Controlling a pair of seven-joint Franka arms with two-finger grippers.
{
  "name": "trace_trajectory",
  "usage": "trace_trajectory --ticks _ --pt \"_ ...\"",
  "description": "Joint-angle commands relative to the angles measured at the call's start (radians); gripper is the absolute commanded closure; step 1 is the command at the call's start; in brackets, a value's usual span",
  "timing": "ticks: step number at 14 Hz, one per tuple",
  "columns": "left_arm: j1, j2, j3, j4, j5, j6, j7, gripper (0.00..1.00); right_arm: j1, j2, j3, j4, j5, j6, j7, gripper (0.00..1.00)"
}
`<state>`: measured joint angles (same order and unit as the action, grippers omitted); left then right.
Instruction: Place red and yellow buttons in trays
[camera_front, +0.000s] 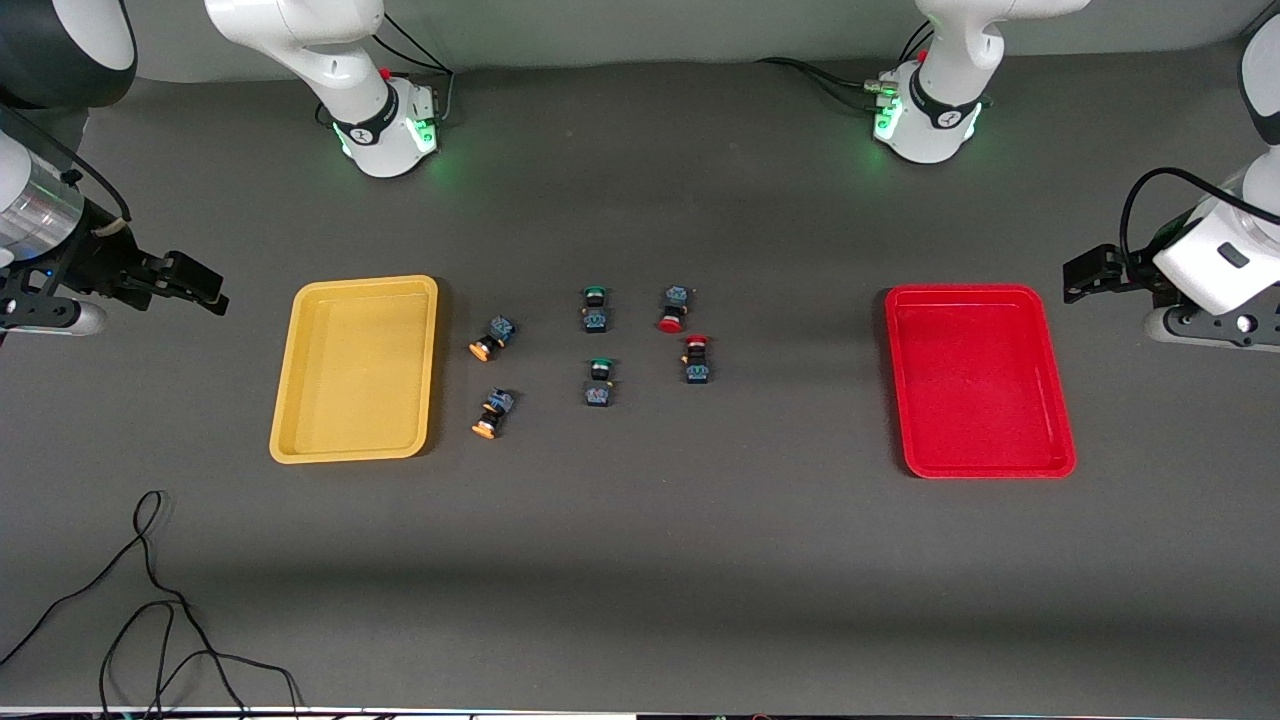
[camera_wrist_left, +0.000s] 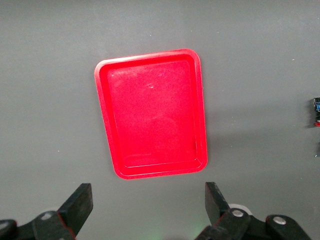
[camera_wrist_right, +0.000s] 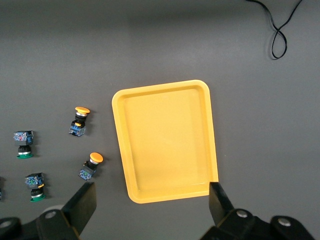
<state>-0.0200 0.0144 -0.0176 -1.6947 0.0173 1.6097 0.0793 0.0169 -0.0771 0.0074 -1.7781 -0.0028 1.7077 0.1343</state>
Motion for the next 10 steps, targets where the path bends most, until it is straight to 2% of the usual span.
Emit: trace_trajectory --ticks 1,8,10 --pt "-0.012 -0.03 0.008 -0.026 0.004 -0.001 -0.01 0.0 0.003 0.005 -0.004 0.019 0.004 -0.003 -0.021 0.0" --pt "-0.014 -0.03 0.008 -0.025 0.004 -0.001 -0.01 0.0 0.003 0.005 -0.009 0.025 0.0 -0.002 -0.03 0.0" --pt "-0.014 -0.03 0.008 -0.026 0.004 -0.001 -0.01 0.0 0.023 0.006 0.018 0.057 -0.003 -0.008 -0.035 0.0"
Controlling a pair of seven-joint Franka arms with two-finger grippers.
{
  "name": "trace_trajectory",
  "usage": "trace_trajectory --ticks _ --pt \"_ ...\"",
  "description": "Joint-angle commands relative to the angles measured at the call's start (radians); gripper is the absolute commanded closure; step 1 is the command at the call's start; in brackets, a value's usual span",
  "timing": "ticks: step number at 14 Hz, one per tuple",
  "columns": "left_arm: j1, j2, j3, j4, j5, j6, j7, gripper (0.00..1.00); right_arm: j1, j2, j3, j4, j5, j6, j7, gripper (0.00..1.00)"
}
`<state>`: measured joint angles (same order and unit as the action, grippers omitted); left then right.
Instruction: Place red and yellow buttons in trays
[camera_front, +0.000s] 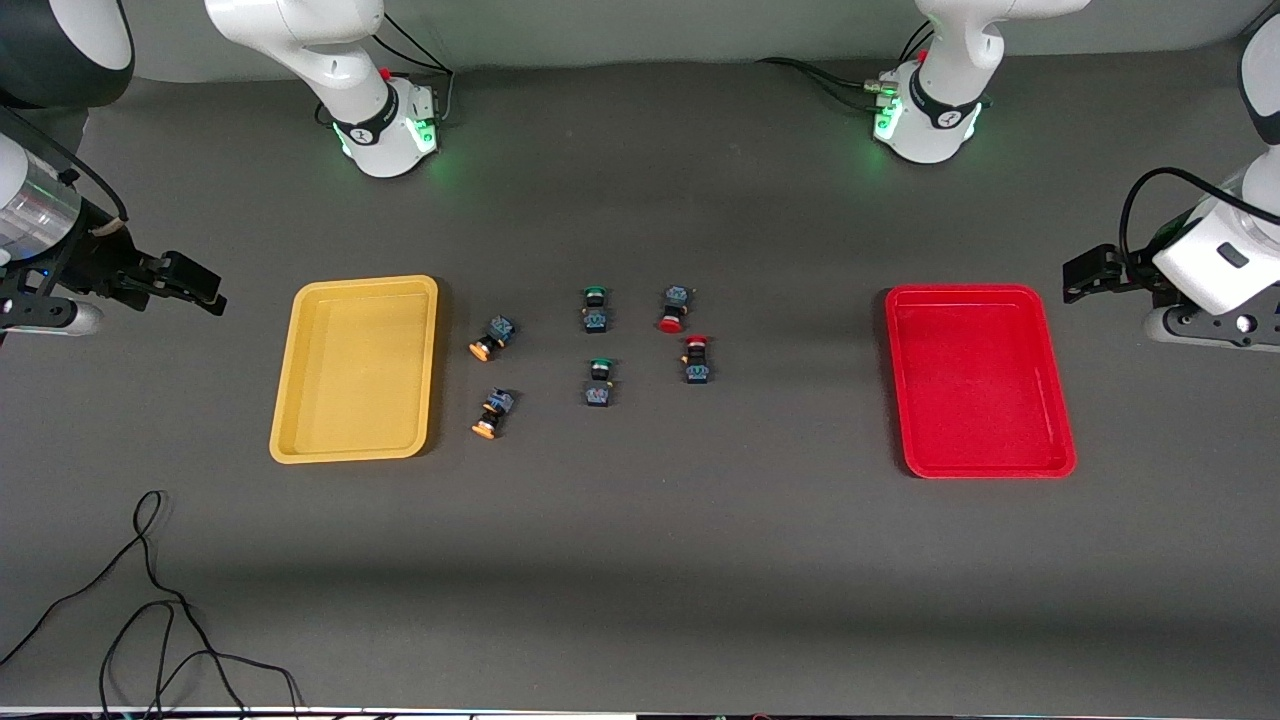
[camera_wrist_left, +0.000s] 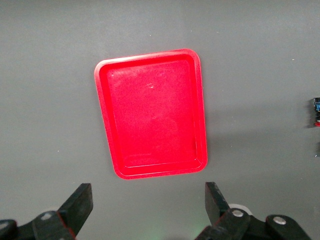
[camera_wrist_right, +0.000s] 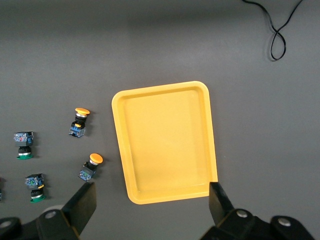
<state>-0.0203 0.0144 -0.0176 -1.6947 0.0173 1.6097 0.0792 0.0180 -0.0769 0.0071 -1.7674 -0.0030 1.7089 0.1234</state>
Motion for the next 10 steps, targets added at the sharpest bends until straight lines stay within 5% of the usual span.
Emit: trace_trajectory --ticks 1,10 --pt "-0.013 -0.03 0.008 -0.026 0.004 0.001 -0.01 0.0 0.045 0.006 0.034 0.043 -0.02 -0.011 -0.022 0.0" --pt "-0.016 -0.027 0.008 -0.034 0.003 -0.001 -0.01 0.0 0.054 -0.024 0.002 0.055 0.084 -0.017 0.092 0.0"
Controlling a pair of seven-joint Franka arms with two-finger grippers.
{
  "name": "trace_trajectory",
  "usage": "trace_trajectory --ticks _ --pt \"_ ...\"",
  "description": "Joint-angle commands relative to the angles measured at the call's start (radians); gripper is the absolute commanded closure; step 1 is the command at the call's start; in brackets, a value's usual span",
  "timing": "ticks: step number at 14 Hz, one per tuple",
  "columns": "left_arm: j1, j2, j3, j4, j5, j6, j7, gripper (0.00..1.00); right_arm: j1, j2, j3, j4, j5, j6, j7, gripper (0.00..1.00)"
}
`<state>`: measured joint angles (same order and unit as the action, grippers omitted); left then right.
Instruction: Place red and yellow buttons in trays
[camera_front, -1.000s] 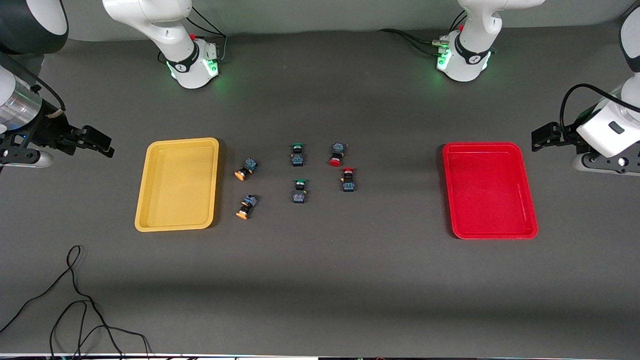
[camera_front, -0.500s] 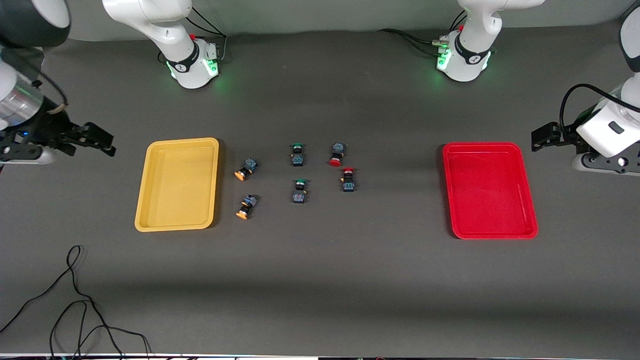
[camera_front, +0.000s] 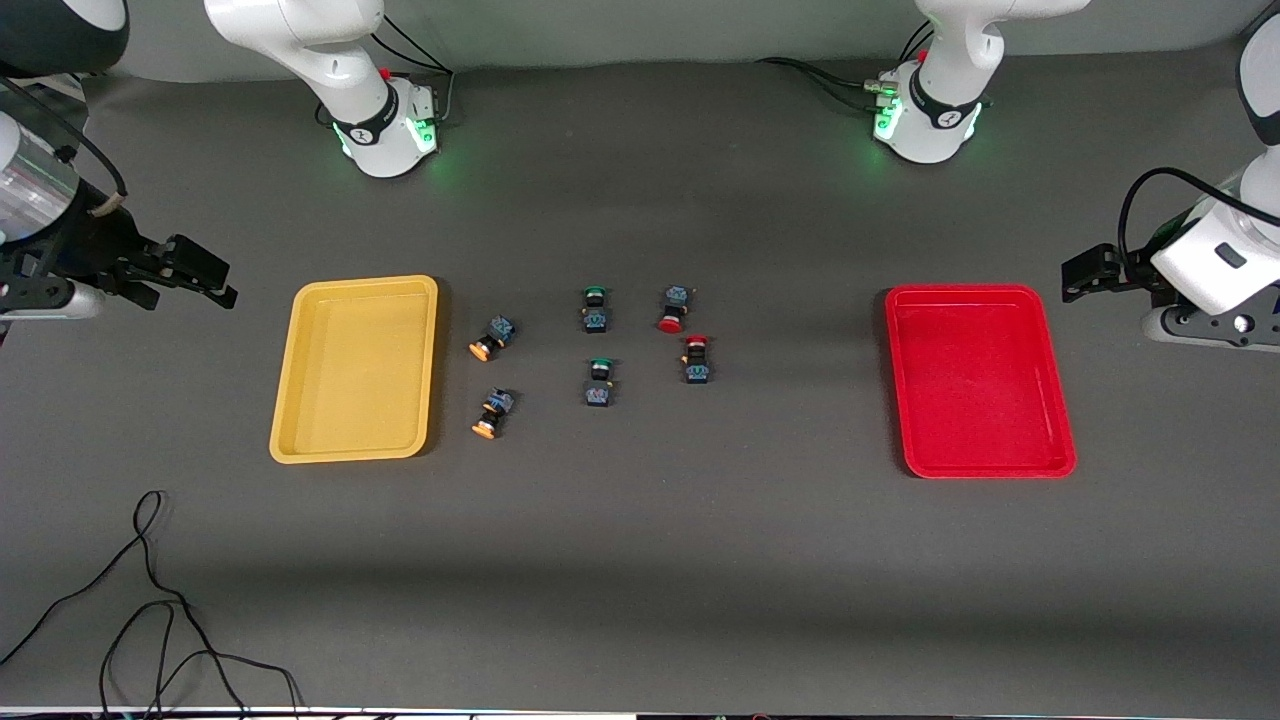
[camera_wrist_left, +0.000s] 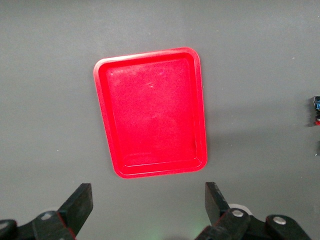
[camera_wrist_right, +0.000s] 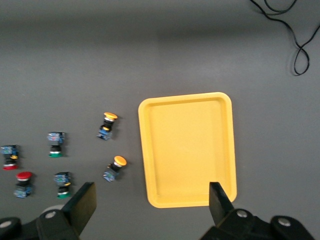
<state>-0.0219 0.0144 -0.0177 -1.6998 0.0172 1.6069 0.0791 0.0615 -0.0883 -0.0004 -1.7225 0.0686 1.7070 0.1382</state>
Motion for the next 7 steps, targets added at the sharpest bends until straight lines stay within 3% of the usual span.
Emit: trace_trajectory --ticks 1,5,7 --pt "-0.015 -0.025 0.008 -0.027 0.003 0.004 -0.01 0.0 0.026 -0.013 0.017 0.004 0.007 -0.015 0.119 0.0" --pt "-0.015 -0.017 0.007 -0.021 0.003 0.002 -0.01 0.0 0.059 -0.001 0.019 -0.012 0.011 -0.052 0.142 0.0" --pt "-0.012 -0.016 0.007 -0.021 0.0 0.002 -0.01 0.0 0.112 0.027 0.019 -0.028 0.005 -0.038 0.304 0.0"
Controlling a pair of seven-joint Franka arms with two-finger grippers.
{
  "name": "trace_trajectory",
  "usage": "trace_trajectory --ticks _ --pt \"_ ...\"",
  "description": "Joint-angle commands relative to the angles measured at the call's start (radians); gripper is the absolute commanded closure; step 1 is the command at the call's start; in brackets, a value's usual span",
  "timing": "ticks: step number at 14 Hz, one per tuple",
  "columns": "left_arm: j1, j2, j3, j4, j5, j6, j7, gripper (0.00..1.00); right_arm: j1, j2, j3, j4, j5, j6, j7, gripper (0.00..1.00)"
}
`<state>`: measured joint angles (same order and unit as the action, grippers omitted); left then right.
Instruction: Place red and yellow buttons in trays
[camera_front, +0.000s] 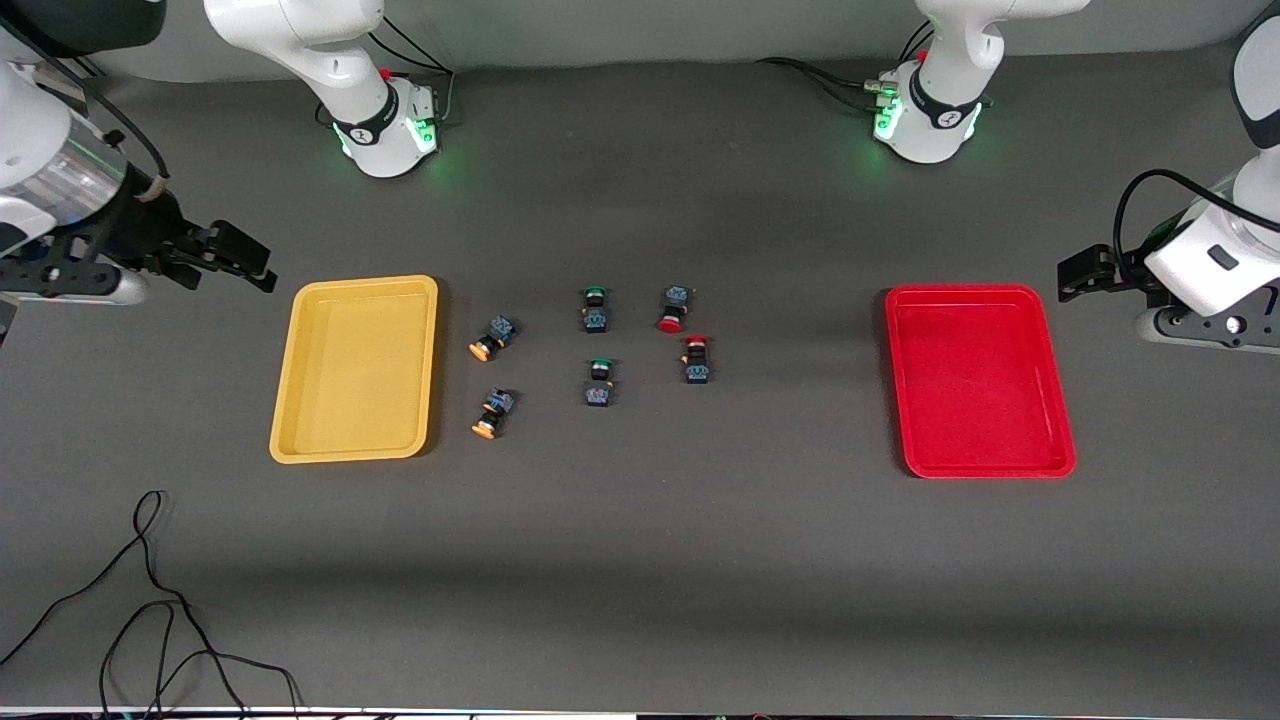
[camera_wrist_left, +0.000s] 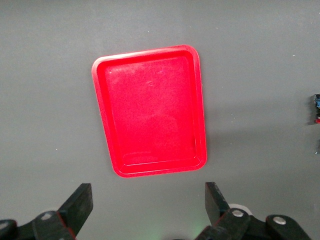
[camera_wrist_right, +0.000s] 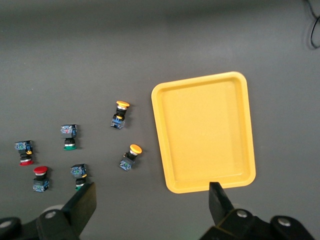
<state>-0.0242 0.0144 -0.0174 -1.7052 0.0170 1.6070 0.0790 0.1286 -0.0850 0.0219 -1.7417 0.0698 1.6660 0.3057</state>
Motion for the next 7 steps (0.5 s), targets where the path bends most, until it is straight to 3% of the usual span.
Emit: trace_trajectory --ticks 1,5,7 --pt "-0.011 -0.017 0.007 -0.019 0.0 0.001 -0.01 0.0 0.061 0.025 -0.003 -0.037 0.001 0.014 0.203 0.0" --pt "-0.023 -0.036 -0.004 -0.069 -0.008 0.021 -0.021 0.0 0.181 0.017 -0.005 -0.246 0.004 0.209 0.413 0.0" --pt "-0.054 -0.069 -0.027 -0.144 -0.008 0.068 -0.094 0.0 0.197 0.021 -0.003 -0.359 0.01 0.337 0.469 0.0"
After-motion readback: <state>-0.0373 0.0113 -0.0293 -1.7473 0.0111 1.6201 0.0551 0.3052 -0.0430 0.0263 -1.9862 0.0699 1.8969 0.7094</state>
